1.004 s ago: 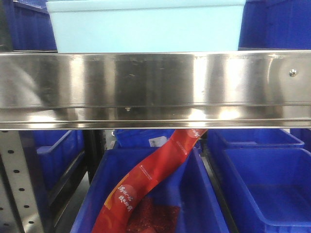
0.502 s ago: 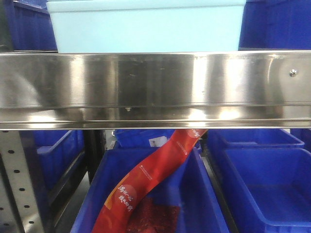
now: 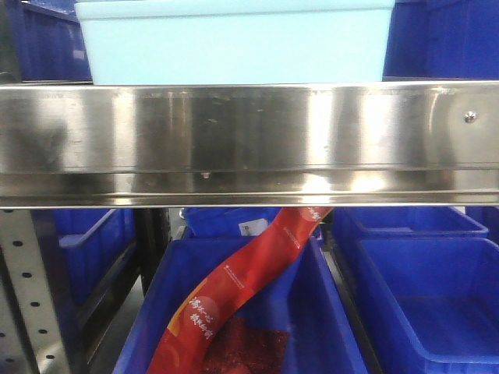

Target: Move two blue bins to right shelf middle

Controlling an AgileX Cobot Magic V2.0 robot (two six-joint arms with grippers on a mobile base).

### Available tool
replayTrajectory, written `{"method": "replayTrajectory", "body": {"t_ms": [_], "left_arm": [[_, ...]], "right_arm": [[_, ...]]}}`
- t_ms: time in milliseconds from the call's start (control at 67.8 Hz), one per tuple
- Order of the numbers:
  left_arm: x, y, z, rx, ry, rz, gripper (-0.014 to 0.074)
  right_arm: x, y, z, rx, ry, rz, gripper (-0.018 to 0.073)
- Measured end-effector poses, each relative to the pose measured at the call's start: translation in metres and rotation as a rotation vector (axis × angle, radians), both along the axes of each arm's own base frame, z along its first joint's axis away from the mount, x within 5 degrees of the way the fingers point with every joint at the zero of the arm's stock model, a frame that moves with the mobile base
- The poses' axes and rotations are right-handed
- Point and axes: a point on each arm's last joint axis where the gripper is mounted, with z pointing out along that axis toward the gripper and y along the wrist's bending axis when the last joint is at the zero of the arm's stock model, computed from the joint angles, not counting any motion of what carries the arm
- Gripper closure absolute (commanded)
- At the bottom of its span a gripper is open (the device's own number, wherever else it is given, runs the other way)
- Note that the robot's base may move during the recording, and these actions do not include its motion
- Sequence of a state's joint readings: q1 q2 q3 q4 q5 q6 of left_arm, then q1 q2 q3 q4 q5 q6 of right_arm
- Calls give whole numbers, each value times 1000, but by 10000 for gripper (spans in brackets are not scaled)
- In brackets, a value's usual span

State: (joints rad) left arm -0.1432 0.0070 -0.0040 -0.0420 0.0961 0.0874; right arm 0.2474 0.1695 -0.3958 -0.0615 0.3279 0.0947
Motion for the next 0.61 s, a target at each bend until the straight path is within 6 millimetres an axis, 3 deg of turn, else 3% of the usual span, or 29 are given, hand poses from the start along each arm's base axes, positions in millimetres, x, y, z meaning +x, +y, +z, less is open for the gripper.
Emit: {"method": "replayTrajectory", "body": {"t_ms": [605], "left_arm": [[0,0,2,-18,-40,1,707]], "right_arm": [[0,0,0,0,0,0,721]]}}
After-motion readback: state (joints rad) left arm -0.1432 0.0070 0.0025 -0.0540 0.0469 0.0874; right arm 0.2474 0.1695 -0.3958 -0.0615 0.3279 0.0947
